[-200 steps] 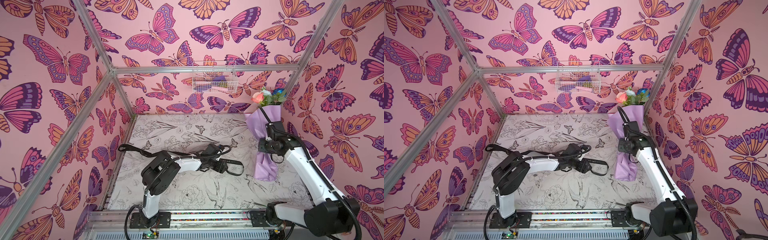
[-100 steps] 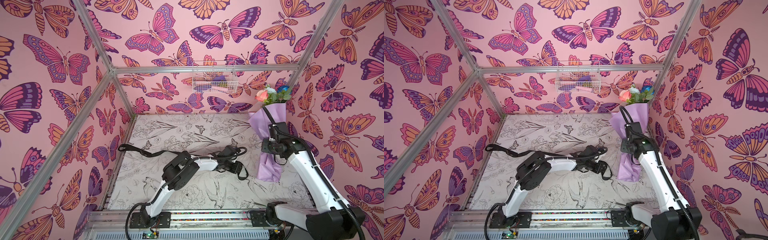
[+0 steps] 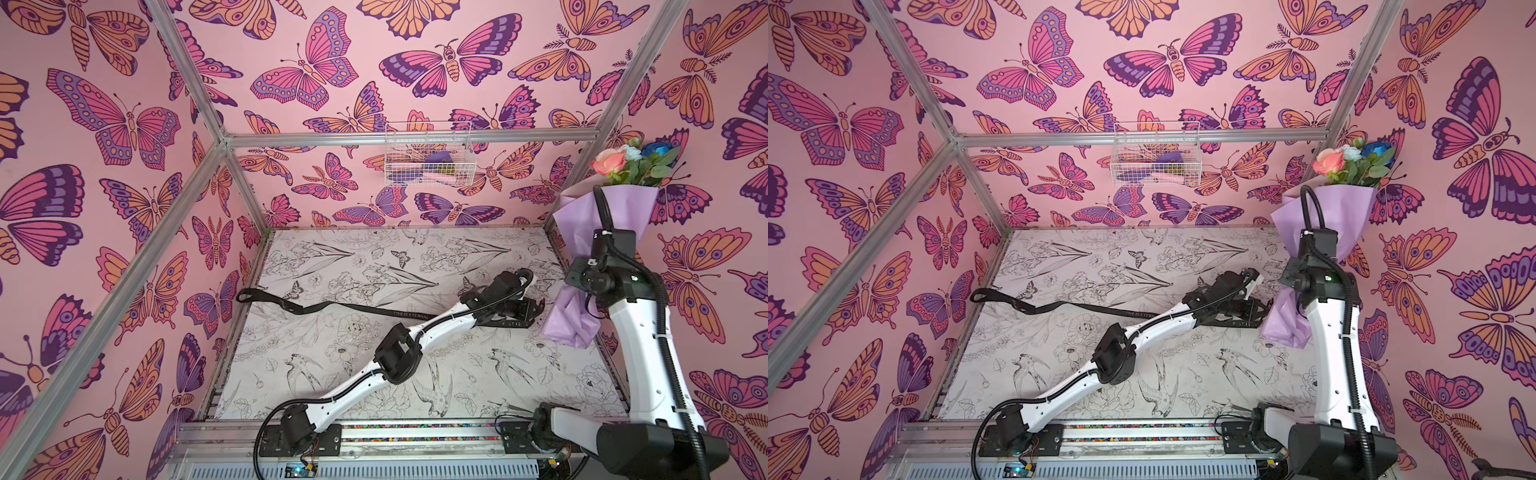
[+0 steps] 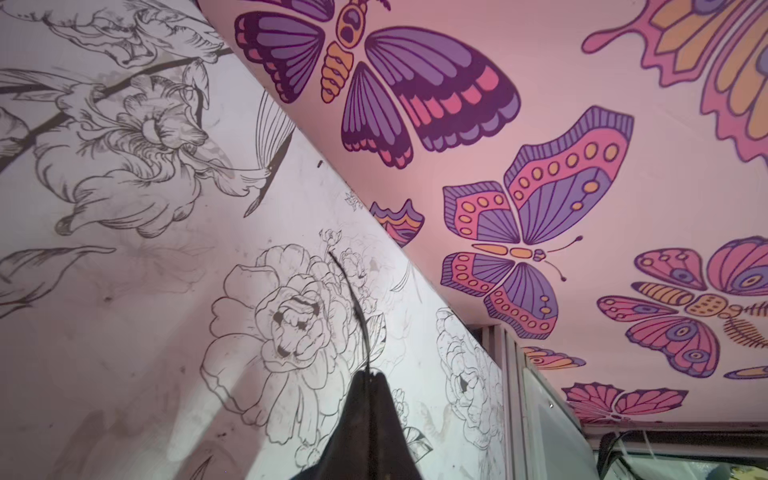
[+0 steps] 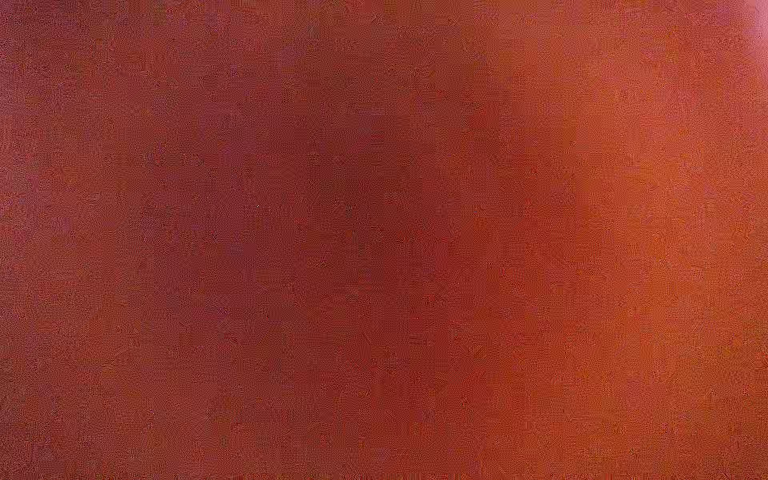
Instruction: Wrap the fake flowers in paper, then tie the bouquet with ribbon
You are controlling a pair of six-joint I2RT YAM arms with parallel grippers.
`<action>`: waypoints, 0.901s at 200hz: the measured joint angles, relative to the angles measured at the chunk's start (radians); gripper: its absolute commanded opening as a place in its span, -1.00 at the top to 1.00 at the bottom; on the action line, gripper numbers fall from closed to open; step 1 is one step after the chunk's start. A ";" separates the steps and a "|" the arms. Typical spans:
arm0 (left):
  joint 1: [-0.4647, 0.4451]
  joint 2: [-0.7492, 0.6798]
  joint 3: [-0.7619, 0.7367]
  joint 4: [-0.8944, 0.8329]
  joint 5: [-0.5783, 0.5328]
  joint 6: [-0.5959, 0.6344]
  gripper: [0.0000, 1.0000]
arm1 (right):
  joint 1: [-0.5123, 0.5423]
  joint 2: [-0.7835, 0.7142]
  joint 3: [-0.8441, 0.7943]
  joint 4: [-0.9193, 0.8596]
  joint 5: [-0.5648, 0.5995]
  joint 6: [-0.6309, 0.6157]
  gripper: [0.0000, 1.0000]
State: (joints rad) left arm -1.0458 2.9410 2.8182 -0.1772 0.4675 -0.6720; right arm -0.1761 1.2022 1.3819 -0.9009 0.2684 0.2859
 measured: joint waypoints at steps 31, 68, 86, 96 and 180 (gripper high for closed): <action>-0.009 -0.070 -0.163 0.022 0.004 0.010 -0.96 | 0.000 0.018 0.001 0.004 -0.058 -0.001 1.00; -0.009 -0.241 -0.433 0.008 0.022 0.057 -0.96 | 0.000 0.019 0.001 0.004 -0.109 -0.003 1.00; -0.009 -0.365 -0.586 0.014 0.027 0.088 -0.96 | 0.000 0.019 0.001 0.004 -0.136 -0.002 1.00; -0.009 -0.441 -0.673 0.018 0.026 0.104 -0.96 | 0.002 0.018 0.000 0.004 -0.152 -0.002 1.00; 0.115 -1.244 -1.781 0.276 -0.166 0.080 -0.96 | 0.372 -0.123 -0.175 0.035 -0.156 0.163 1.00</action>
State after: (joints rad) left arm -0.9310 1.6974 1.0370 0.0986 0.3012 -0.5915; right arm 0.1959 1.0790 1.2064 -0.8658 0.1127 0.4484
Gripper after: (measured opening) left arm 0.979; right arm 0.102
